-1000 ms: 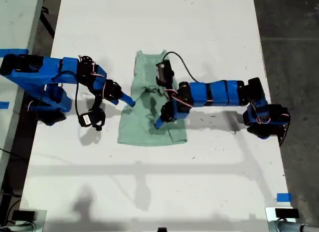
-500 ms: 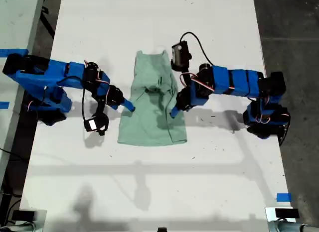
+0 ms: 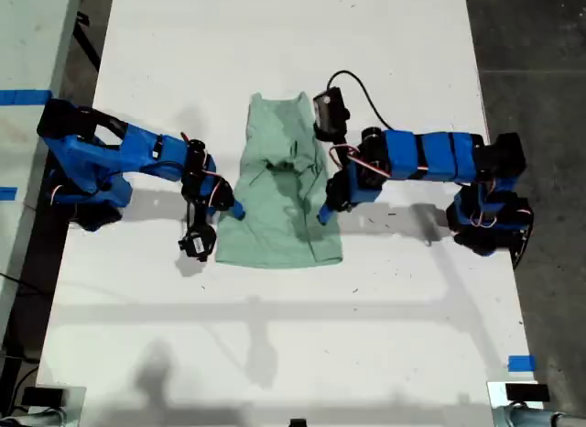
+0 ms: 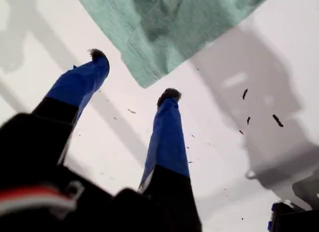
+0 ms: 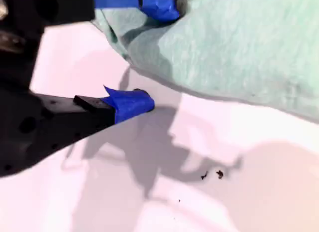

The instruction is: Fold tshirt

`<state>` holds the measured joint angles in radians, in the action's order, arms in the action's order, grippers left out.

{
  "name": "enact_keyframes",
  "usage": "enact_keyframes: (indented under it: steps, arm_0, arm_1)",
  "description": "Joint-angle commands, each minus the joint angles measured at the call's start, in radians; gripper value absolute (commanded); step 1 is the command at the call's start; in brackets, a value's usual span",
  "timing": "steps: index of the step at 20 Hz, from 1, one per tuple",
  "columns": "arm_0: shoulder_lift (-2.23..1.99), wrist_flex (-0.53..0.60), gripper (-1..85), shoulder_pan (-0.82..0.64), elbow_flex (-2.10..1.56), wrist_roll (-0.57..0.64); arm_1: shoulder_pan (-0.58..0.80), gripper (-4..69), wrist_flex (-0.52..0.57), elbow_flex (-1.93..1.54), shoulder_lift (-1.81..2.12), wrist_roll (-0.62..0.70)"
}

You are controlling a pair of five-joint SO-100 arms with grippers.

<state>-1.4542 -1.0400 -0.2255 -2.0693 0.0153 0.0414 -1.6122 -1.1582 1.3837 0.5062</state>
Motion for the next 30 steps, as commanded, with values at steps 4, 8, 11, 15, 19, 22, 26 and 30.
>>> enact_keyframes:
  steps: [4,8,11,15,19,22,26,30]
  arm_0:
    - [0.003,-0.014,1.5,-0.029,0.026,0.025]
    - [-0.218,-0.141,0.0,-0.014,0.020,-0.074]
    - [-0.239,-0.169,0.0,-0.011,0.063,-0.067]
    - [-0.080,-0.183,0.0,0.035,0.316,-0.049]
    - [0.190,-0.207,0.0,0.043,0.597,0.005]
    - [0.463,-0.275,13.7,0.044,0.851,0.072]
    - [0.640,-0.460,29.2,0.032,1.124,0.133]
    - [0.509,-0.592,29.4,0.040,1.095,0.127]
  arm_1:
    - [-0.018,23.8,0.054,-0.017,0.087,-0.015]
    - [-0.020,23.3,0.072,-0.054,0.094,-0.018]
    - [-0.020,22.8,0.086,-0.061,0.094,-0.014]
    - [-0.021,22.5,0.092,-0.061,0.094,-0.017]
    - [-0.031,22.1,0.095,-0.061,0.094,-0.028]
    - [-0.038,22.1,0.100,-0.063,0.092,-0.040]
    - [-0.052,22.1,0.117,-0.074,0.092,-0.057]
    - [-0.063,22.0,0.112,-0.074,0.100,-0.071]
